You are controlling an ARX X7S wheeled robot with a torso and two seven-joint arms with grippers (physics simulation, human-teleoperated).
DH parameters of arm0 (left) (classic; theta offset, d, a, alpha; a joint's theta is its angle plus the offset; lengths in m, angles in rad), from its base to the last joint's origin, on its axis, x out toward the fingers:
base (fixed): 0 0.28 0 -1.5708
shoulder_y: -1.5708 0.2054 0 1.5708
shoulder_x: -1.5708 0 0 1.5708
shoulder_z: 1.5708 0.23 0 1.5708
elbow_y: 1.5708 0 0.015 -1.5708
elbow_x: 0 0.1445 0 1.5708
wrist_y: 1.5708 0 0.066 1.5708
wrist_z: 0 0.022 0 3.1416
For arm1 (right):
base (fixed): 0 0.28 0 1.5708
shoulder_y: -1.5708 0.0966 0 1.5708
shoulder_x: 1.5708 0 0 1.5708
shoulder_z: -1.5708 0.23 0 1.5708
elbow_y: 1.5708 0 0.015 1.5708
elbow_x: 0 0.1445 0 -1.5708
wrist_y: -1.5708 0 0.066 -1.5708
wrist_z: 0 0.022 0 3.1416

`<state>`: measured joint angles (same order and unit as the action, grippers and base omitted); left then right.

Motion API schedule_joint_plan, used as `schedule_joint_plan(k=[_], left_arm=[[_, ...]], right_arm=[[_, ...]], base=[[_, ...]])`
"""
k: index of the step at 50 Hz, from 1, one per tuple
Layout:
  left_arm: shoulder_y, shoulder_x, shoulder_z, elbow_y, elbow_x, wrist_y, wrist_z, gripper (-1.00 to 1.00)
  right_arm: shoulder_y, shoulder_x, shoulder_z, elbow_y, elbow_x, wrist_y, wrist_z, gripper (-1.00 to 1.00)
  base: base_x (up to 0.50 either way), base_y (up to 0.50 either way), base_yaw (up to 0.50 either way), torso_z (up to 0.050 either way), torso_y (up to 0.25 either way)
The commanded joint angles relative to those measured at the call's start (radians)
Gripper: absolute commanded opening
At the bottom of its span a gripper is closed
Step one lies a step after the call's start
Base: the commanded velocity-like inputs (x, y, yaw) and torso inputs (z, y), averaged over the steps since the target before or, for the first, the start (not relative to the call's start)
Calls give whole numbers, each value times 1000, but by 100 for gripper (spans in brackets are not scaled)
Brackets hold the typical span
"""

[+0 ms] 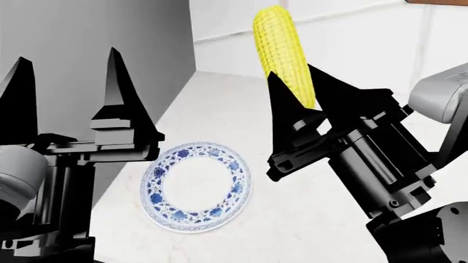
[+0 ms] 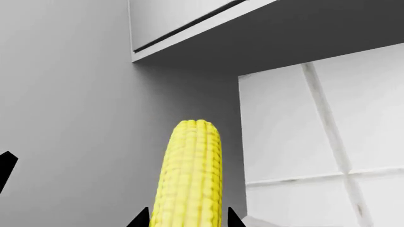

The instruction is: Pick the corn from the top rack in the oven and place it on the plate on the counter.

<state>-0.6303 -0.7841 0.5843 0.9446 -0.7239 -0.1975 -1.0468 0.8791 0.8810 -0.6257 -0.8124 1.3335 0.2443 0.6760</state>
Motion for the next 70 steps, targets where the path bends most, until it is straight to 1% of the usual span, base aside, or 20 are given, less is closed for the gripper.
schedule_joint_plan(k=[1,5,7,11,15,21,39,50,58,70], left_arm=[[-5,3,5,-2,-1,0,1,100],[-8,1,4,4,-5,-2,-4,100],[-14,0,2,9,-10,-4,-7,100],[-17,-4,-1,15,-16,-6,-13,100],[-18,-5,-1,17,-15,-5,-15,100],[-18,-4,2,17,-13,-5,-18,100],[-22,1,14,17,-8,-6,-22,100],[-23,-5,14,18,-12,-4,-24,100],[-27,-8,14,18,-16,-3,-25,100],[-23,-9,16,18,-11,3,-29,100]], right_arm=[[70,-24,-22,15,2,72,-16,-100],[139,-62,-52,47,19,129,-38,-100],[167,-97,-78,94,13,157,-75,-100],[179,-145,-106,171,19,173,-121,-100],[176,-184,-146,202,23,199,-147,-100],[159,-213,-193,214,14,225,-170,-100],[121,-242,-242,219,2,238,-200,-100],[69,-267,-288,314,-62,229,-266,-100],[30,-275,-317,346,-105,219,-285,-100],[4,-277,-330,363,-119,211,-293,-100]], base=[[0,0,0,0,0],[0,0,0,0,0],[0,0,0,0,0],[0,0,0,0,0],[0,0,0,0,0],[0,0,0,0,2],[0,0,0,0,0],[0,0,0,0,0],[0,0,0,0,0],[0,0,0,0,1]])
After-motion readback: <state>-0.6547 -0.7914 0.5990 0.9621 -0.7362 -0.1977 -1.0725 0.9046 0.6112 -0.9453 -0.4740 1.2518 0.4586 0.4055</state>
